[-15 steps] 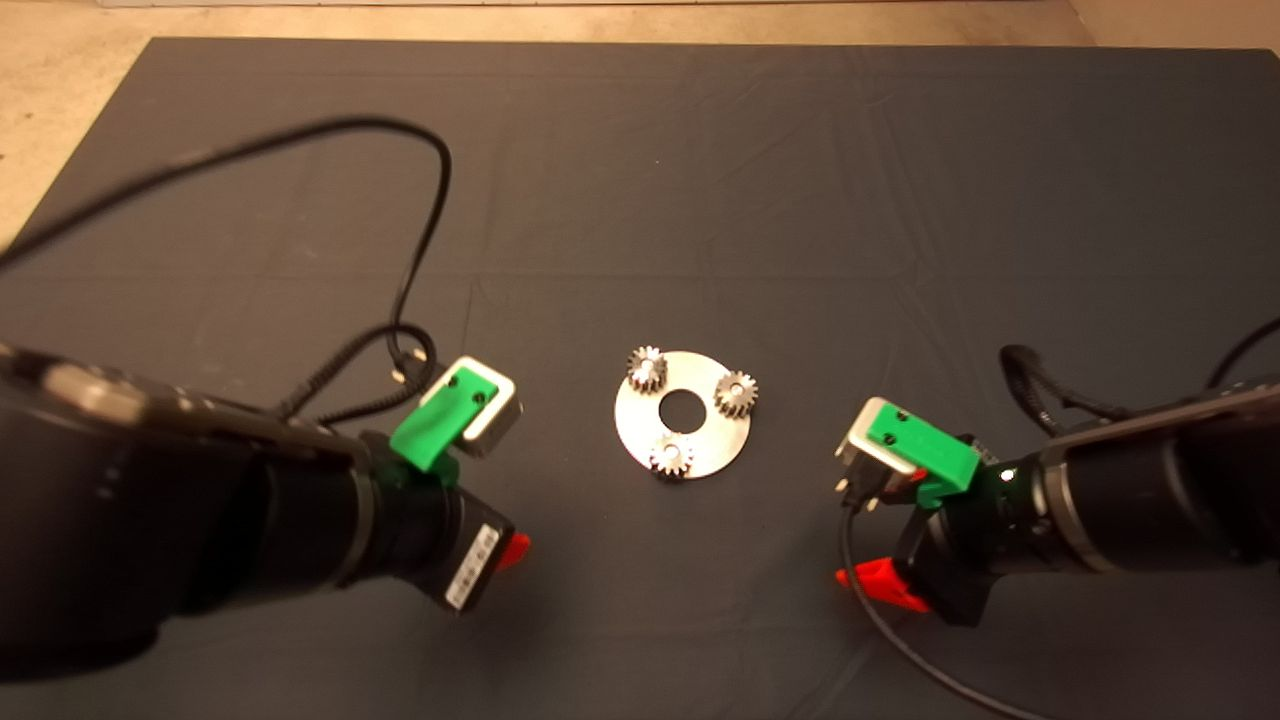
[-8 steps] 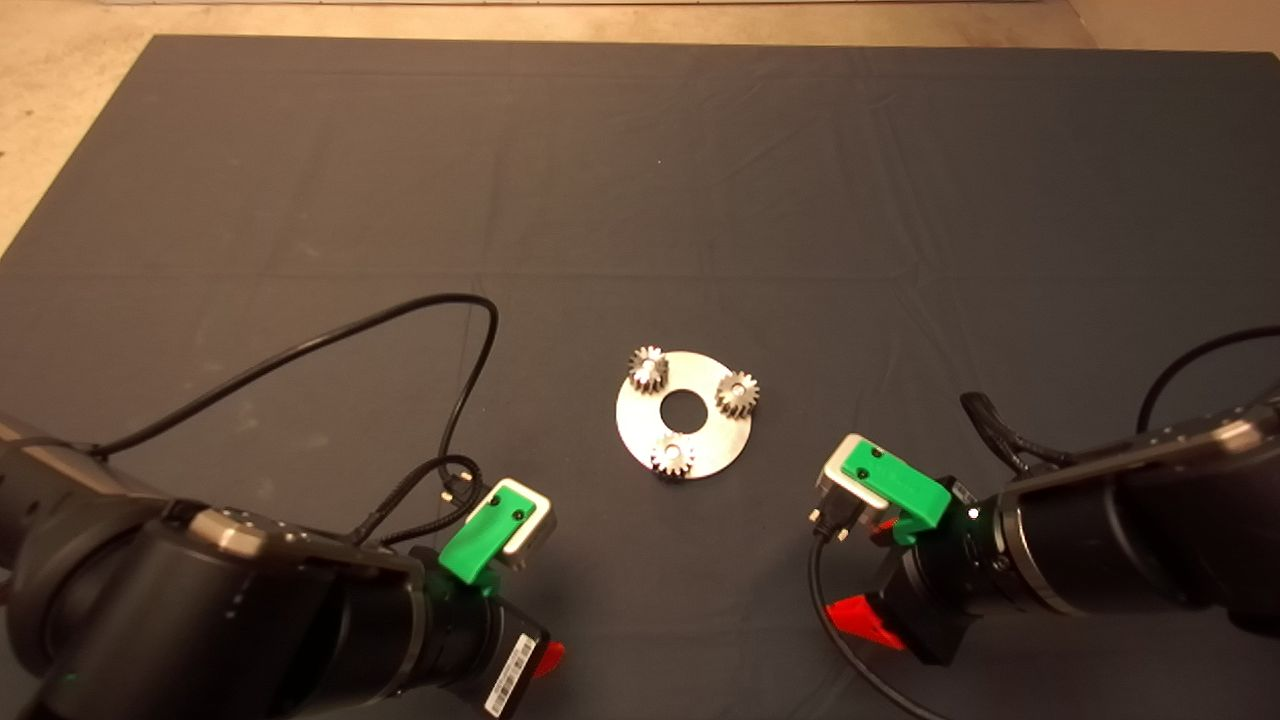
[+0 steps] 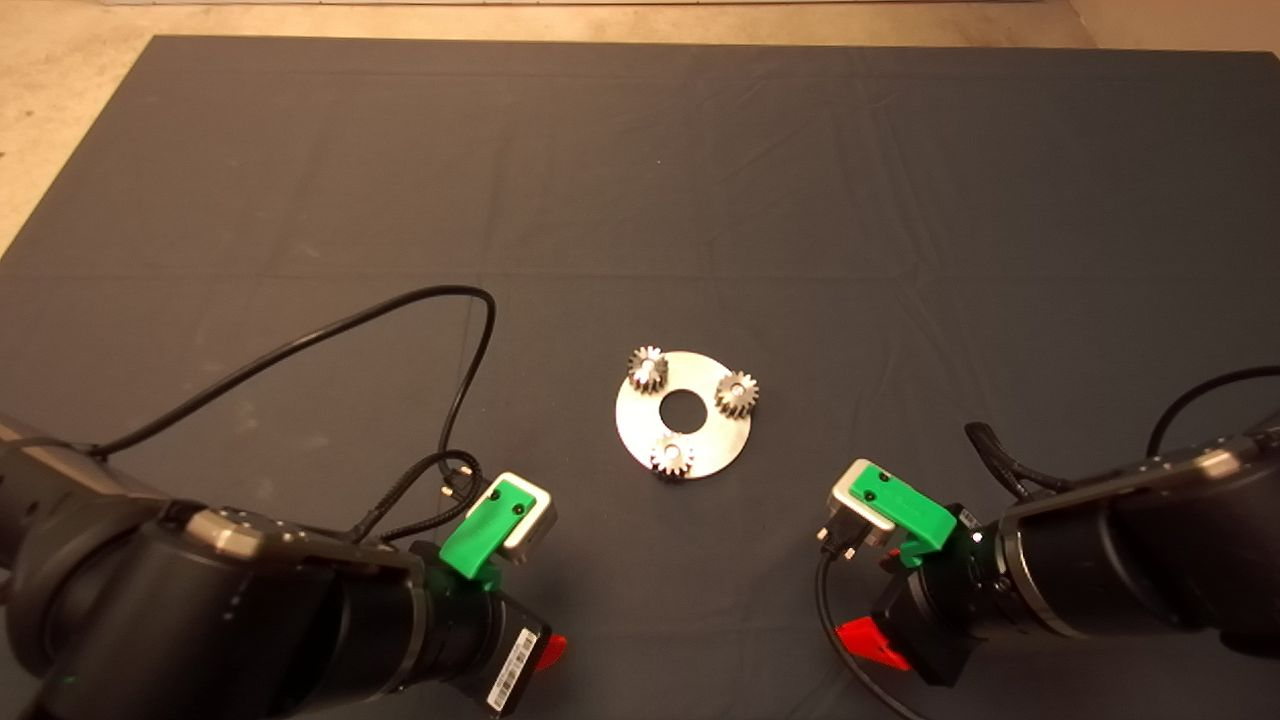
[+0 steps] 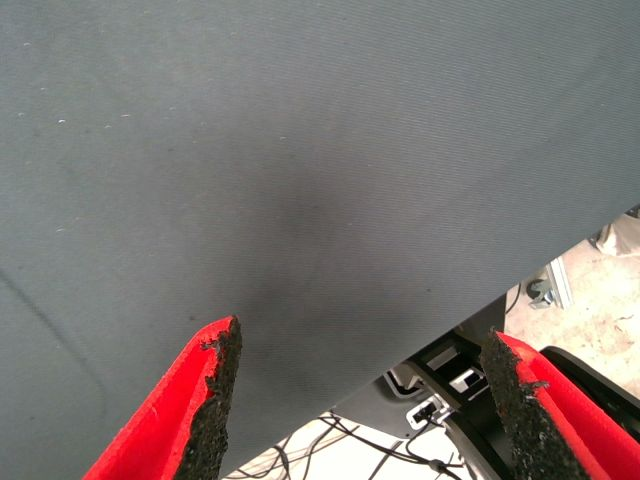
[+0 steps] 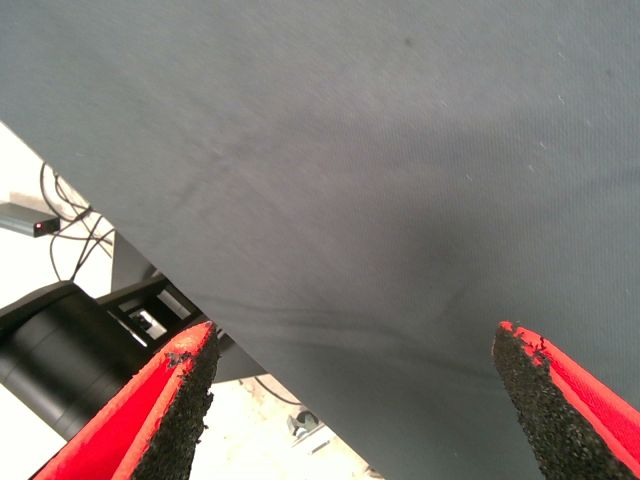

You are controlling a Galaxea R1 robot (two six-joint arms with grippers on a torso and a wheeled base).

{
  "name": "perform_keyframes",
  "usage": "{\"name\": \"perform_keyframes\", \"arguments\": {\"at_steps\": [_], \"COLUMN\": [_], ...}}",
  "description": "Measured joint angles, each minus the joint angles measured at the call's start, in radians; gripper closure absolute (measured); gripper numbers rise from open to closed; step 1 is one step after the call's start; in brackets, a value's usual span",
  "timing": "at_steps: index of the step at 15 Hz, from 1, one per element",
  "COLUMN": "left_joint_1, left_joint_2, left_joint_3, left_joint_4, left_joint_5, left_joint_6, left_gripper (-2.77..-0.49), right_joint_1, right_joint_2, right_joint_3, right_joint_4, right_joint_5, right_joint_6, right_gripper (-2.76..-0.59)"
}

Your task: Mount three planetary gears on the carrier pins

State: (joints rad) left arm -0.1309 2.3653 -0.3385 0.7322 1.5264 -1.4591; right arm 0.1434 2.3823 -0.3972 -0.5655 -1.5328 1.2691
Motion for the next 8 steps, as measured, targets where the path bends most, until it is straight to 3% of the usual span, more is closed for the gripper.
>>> {"name": "perform_keyframes", "arguments": {"at_steps": [8], "left_joint_1": [0.0], "left_joint_2": [-0.052], "left_joint_3": [0.0], "left_joint_4": [0.003], "left_joint_5": [0.0], "left_joint_6": [0.0], "left_gripper": [-1.64], "right_joint_1": [-0.003], "right_joint_2": [-0.003], "right_joint_3": [0.0], "right_joint_4": [-0.004], "right_joint_5": [-0.001], "right_joint_6": [0.0], "right_gripper": [-2.02]}}
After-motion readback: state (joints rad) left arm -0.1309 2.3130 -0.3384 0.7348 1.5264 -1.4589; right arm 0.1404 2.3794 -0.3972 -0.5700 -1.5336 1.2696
